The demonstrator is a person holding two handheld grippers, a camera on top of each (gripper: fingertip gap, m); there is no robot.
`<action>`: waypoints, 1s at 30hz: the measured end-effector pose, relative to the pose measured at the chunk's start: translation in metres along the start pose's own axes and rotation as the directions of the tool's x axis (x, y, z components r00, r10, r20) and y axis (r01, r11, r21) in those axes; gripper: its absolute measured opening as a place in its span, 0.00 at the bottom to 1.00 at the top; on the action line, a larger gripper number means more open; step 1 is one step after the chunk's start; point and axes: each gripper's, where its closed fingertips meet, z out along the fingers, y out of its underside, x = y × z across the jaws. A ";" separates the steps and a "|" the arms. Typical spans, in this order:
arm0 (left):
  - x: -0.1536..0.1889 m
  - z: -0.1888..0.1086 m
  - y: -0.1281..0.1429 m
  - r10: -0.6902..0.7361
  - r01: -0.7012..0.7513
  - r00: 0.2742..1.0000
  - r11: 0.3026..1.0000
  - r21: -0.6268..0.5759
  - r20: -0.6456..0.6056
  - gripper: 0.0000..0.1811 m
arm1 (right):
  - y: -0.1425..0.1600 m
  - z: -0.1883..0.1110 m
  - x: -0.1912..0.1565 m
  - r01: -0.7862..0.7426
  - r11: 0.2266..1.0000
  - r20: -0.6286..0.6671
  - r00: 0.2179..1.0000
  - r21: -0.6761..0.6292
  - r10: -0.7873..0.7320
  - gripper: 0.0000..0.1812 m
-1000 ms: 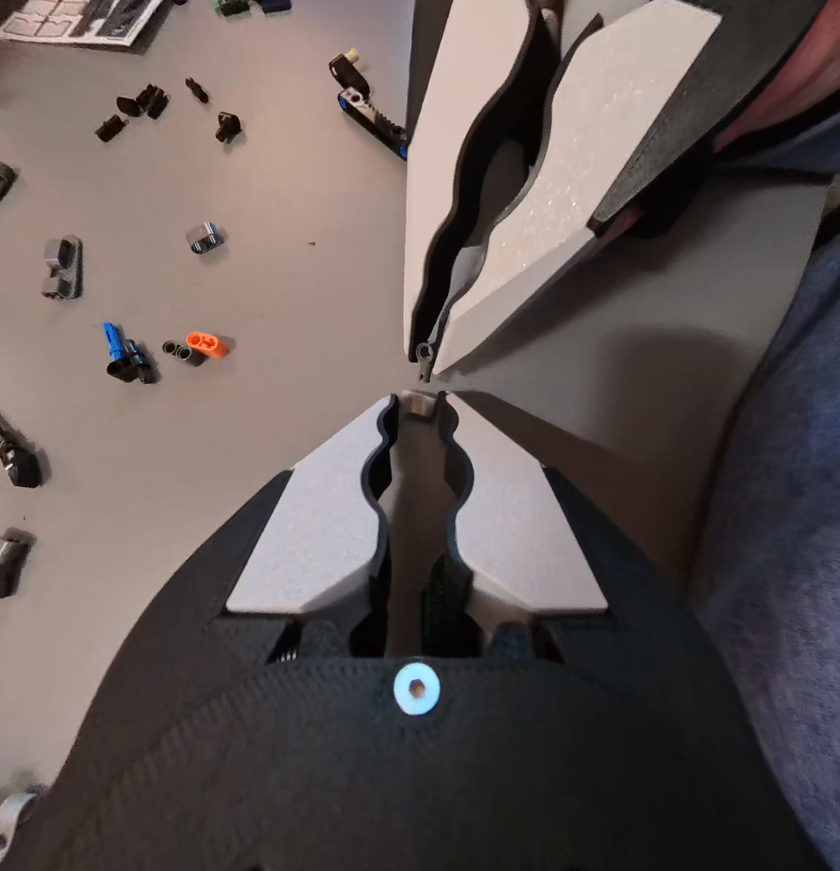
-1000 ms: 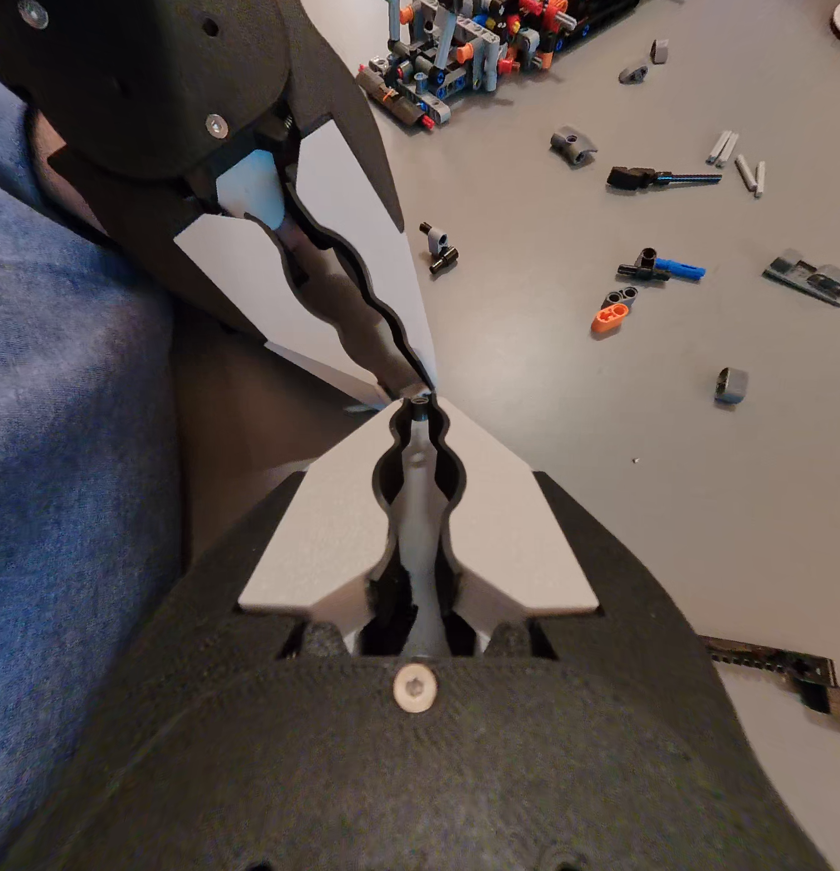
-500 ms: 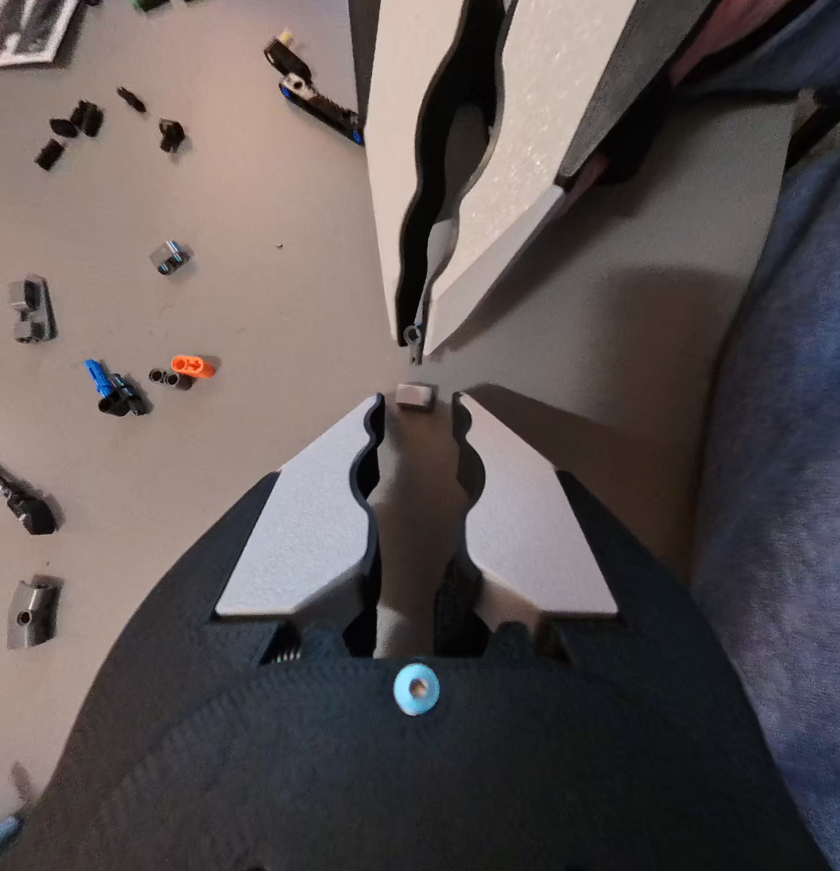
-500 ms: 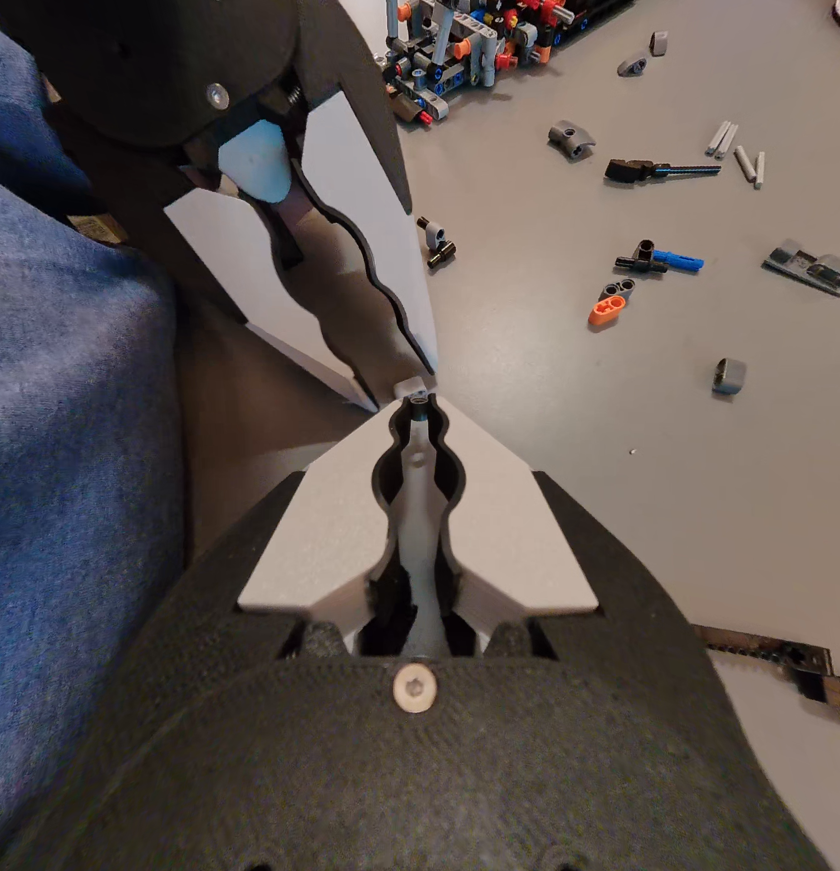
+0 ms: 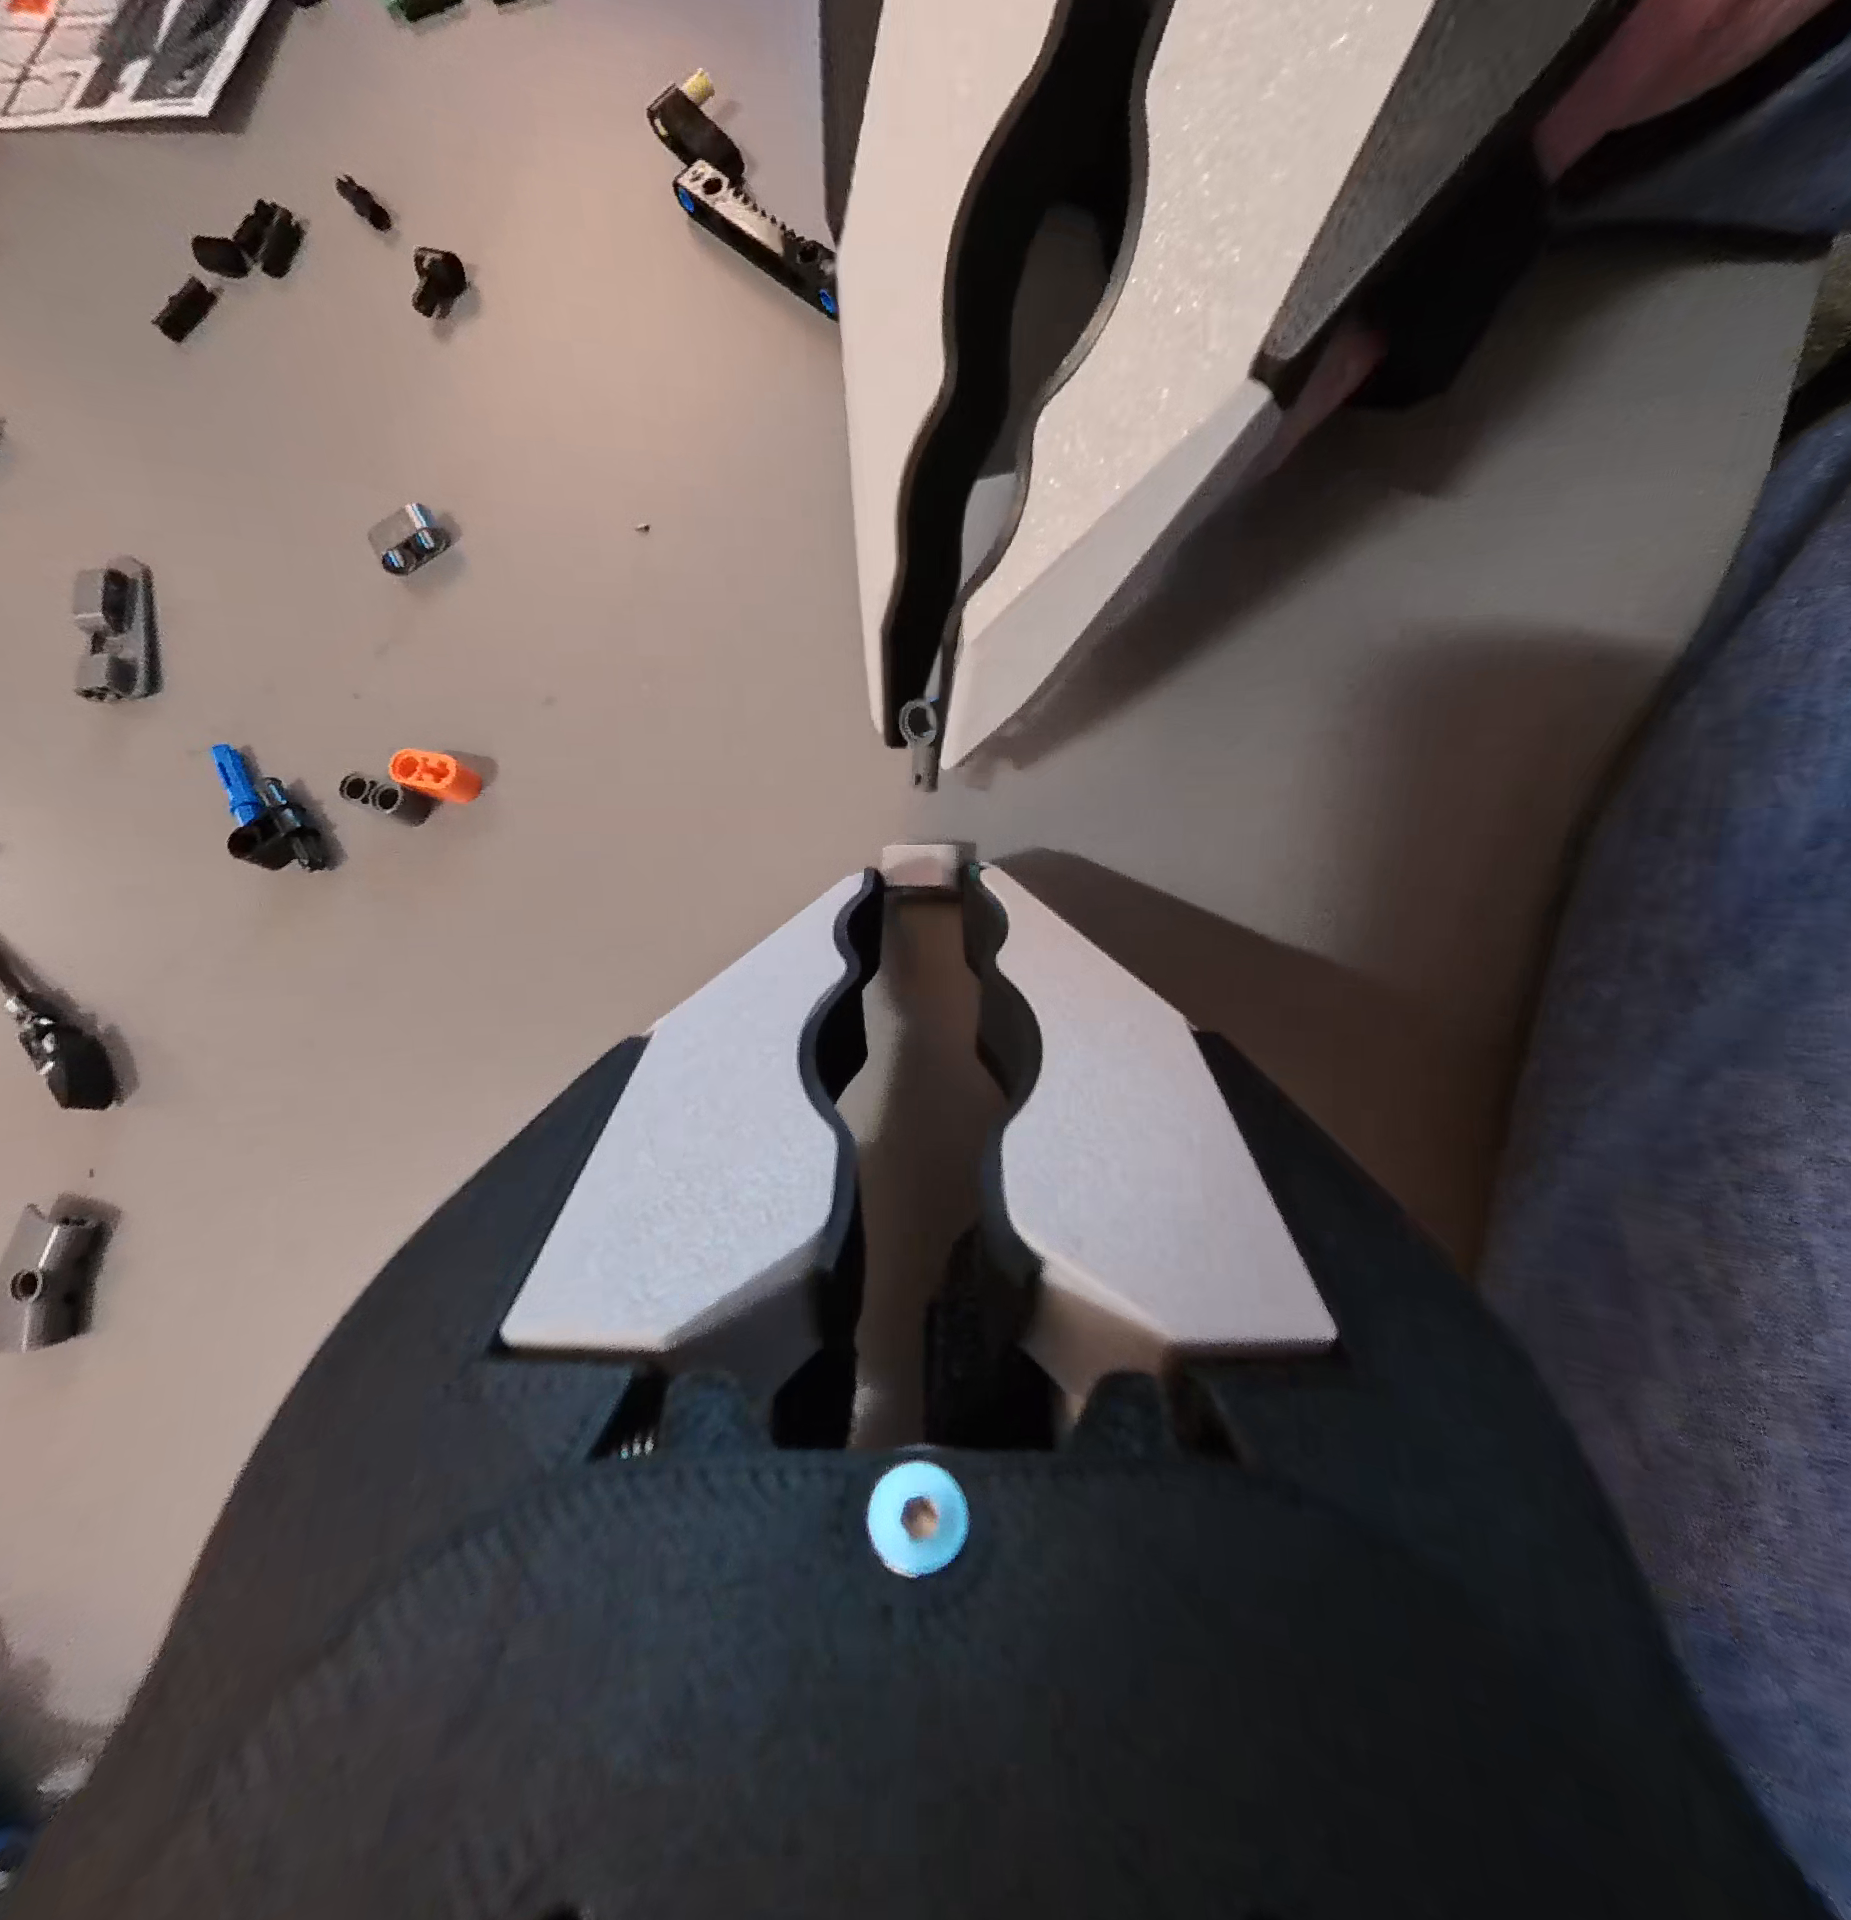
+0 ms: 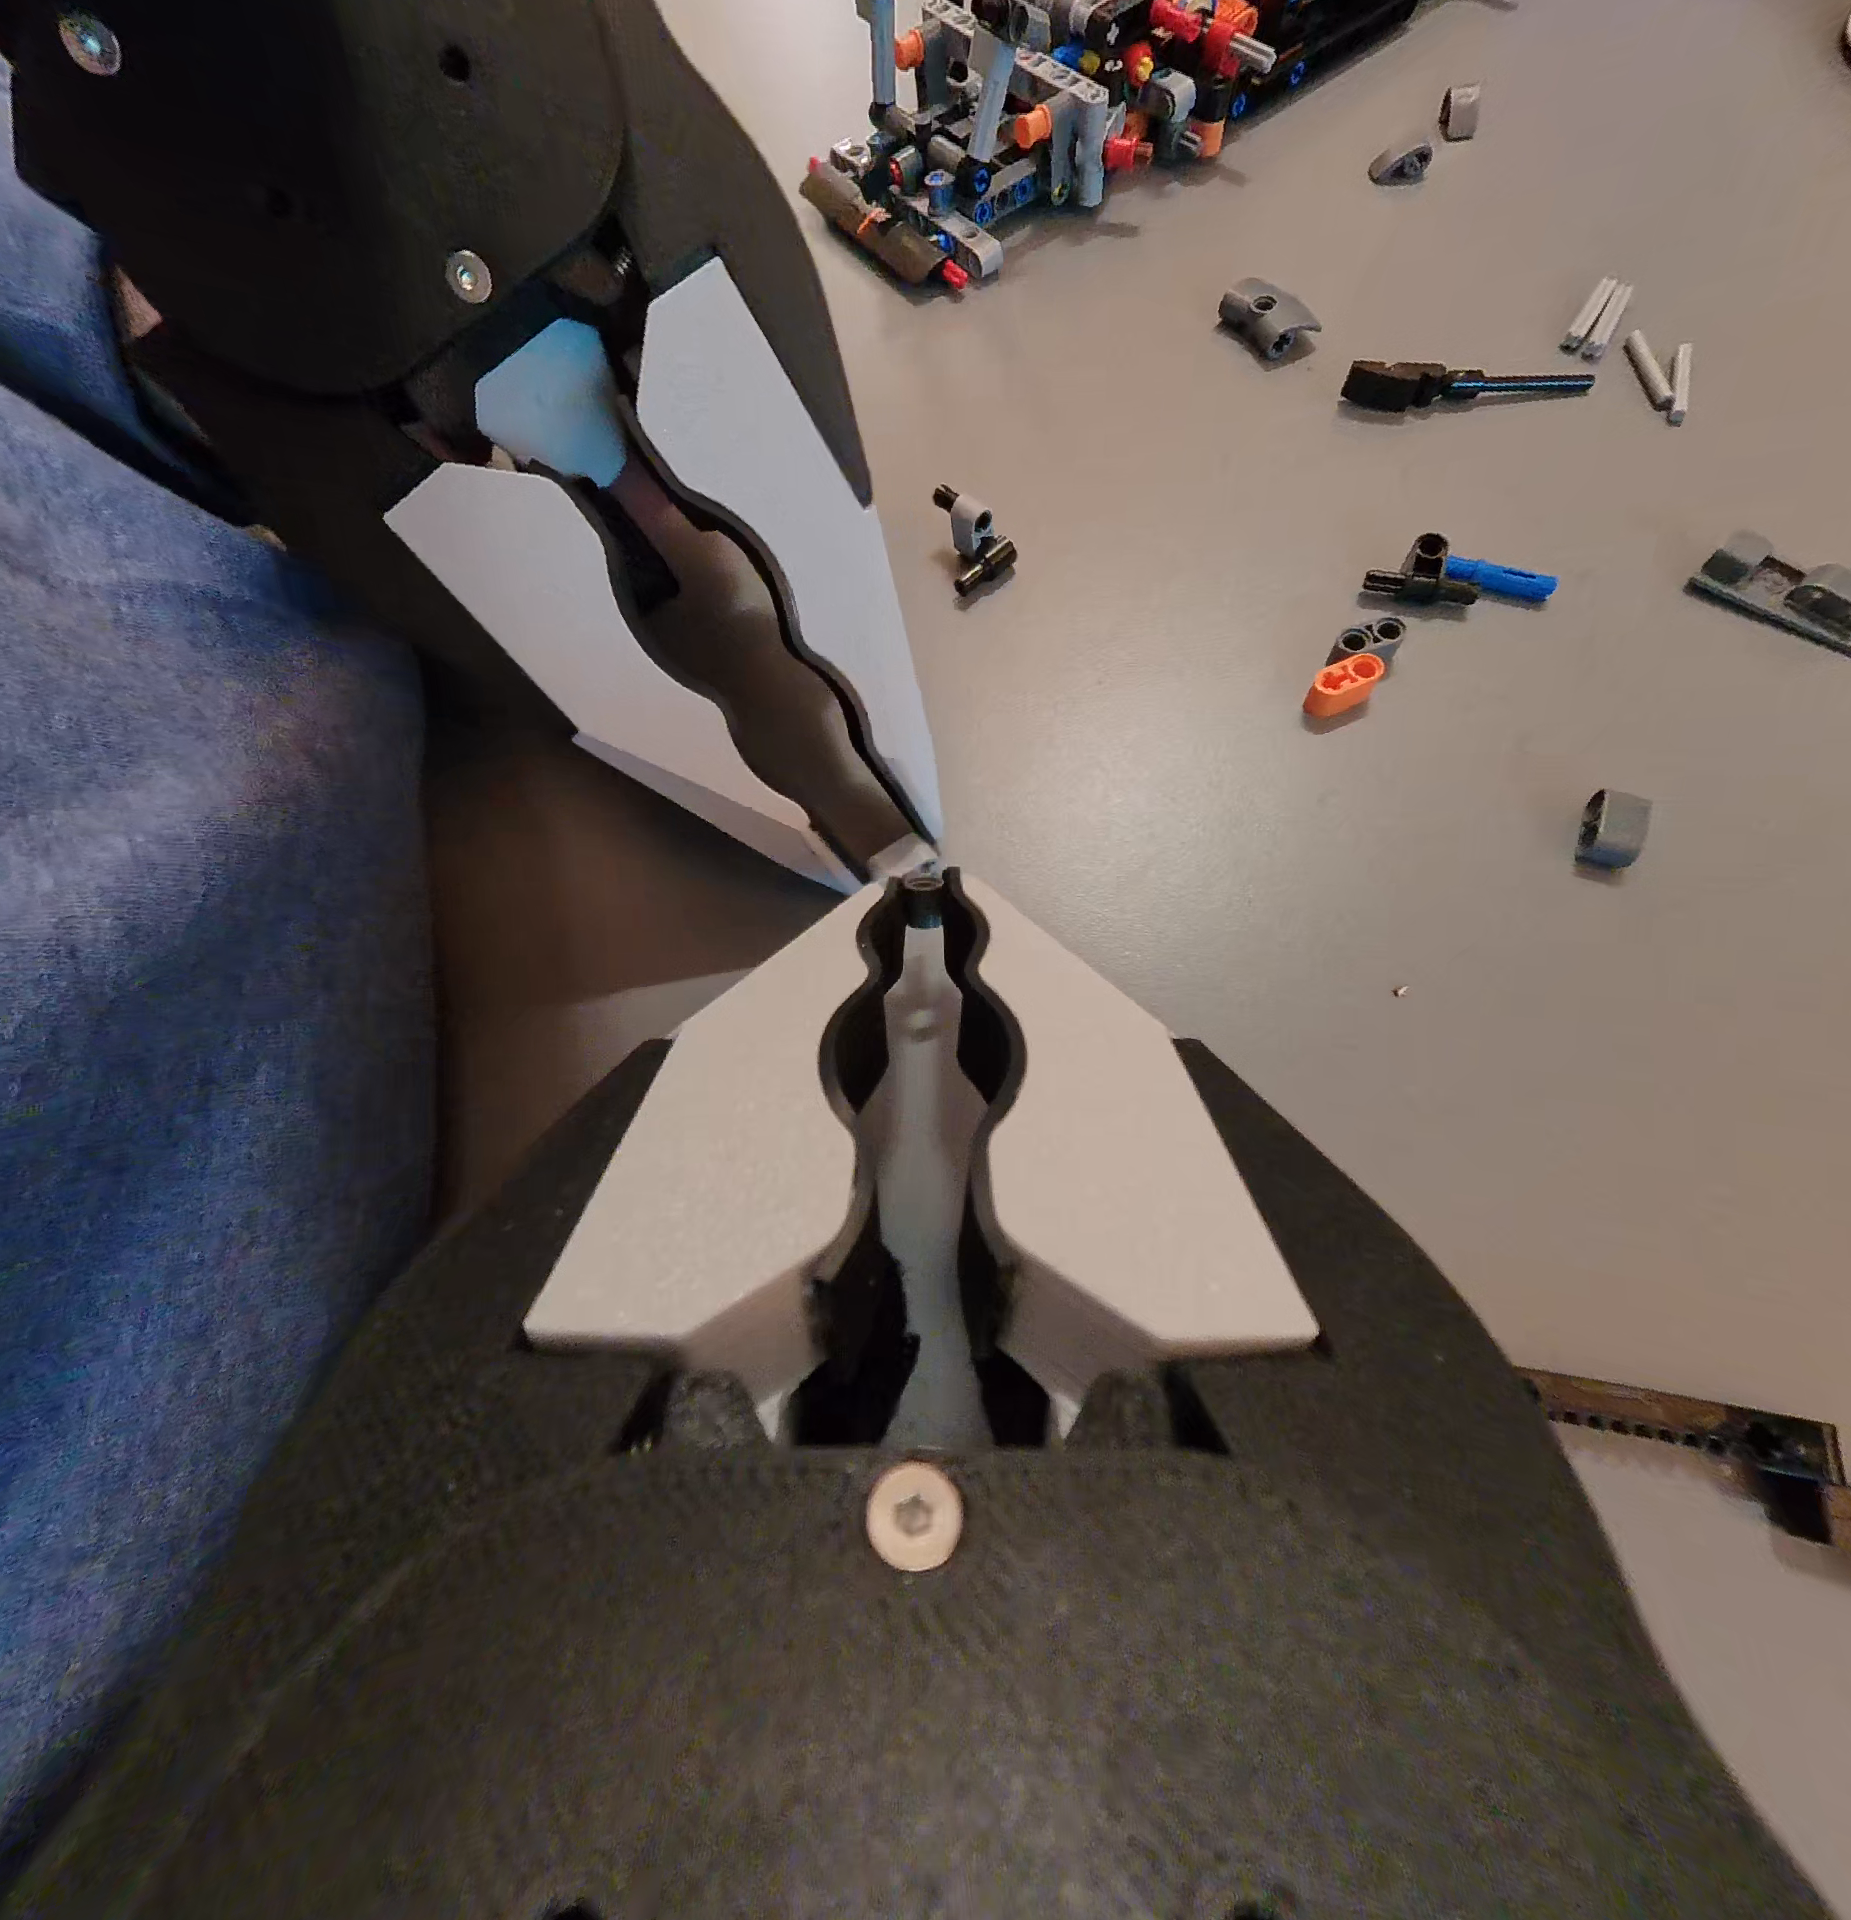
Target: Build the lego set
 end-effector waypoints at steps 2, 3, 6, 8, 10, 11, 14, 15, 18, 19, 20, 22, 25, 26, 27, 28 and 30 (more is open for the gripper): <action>-0.001 -0.001 -0.001 -0.019 0.019 1.000 1.000 0.011 0.009 0.07 | -0.001 -0.001 0.000 -0.005 1.000 0.005 1.000 0.008 0.005 0.02; -0.004 -0.002 -0.002 -0.030 0.030 0.999 0.999 0.023 0.026 0.07 | -0.002 -0.001 0.000 -0.008 1.000 0.008 1.000 0.012 0.008 0.02; -0.006 -0.003 -0.003 -0.043 0.042 0.999 0.999 0.034 0.029 0.07 | -0.003 -0.001 -0.002 -0.021 1.000 0.023 1.000 0.019 0.020 0.02; -0.004 -0.003 -0.004 -0.038 0.037 0.999 0.999 0.040 0.027 0.07 | -0.005 -0.002 -0.001 -0.033 0.999 0.030 0.999 0.028 0.032 0.02; -0.006 -0.005 -0.008 -0.030 0.027 0.998 0.997 0.066 0.052 0.07 | -0.007 -0.003 -0.001 -0.047 0.998 0.036 0.998 0.045 0.045 0.02; -0.007 -0.007 -0.010 -0.034 0.030 0.998 0.996 0.079 0.054 0.07 | -0.008 -0.004 -0.001 -0.055 0.997 0.039 0.998 0.057 0.053 0.02; -0.010 -0.012 -0.016 -0.050 0.044 0.998 0.991 0.127 0.049 0.07 | -0.015 -0.009 0.000 -0.088 0.991 0.060 0.995 0.102 0.083 0.02; -0.009 -0.013 -0.019 -0.051 0.044 0.998 0.989 0.145 0.044 0.07 | -0.016 -0.010 0.000 -0.101 0.988 0.070 0.993 0.114 0.093 0.02; -0.011 -0.017 -0.022 -0.062 0.054 0.997 0.985 0.166 0.045 0.07 | -0.018 -0.011 0.000 -0.118 0.985 0.085 0.991 0.129 0.107 0.02; -0.011 -0.017 -0.021 -0.064 0.055 0.997 0.984 0.168 0.045 0.07 | -0.018 -0.011 0.000 -0.116 0.985 0.086 0.991 0.125 0.106 0.02; -0.010 -0.016 -0.020 -0.064 0.056 0.997 0.986 0.159 0.042 0.07 | -0.017 -0.010 -0.001 -0.112 0.986 0.084 0.991 0.121 0.103 0.02; -0.008 -0.014 -0.015 -0.058 0.053 0.998 0.990 0.130 0.033 0.07 | -0.017 -0.009 -0.001 -0.105 0.988 0.080 0.992 0.114 0.096 0.02; -0.004 -0.011 -0.008 -0.042 0.040 0.999 0.996 0.086 0.024 0.07 | -0.017 -0.009 -0.001 -0.104 0.988 0.080 0.992 0.112 0.095 0.02; -0.004 -0.011 -0.008 -0.036 0.033 0.999 0.996 0.081 0.029 0.07 | -0.017 -0.009 -0.001 -0.103 0.988 0.080 0.992 0.111 0.094 0.02; -0.004 -0.010 -0.006 -0.032 0.029 0.999 0.997 0.074 0.032 0.07 | -0.017 -0.008 -0.002 -0.101 0.989 0.081 0.992 0.110 0.093 0.02; -0.003 -0.009 -0.005 -0.030 0.028 0.999 0.998 0.064 0.030 0.07 | -0.016 -0.008 -0.002 -0.099 0.989 0.080 0.993 0.109 0.091 0.02; -0.003 -0.007 -0.001 -0.029 0.027 0.999 0.999 0.045 0.027 0.07 | -0.016 -0.008 -0.002 -0.096 0.989 0.079 0.993 0.108 0.088 0.02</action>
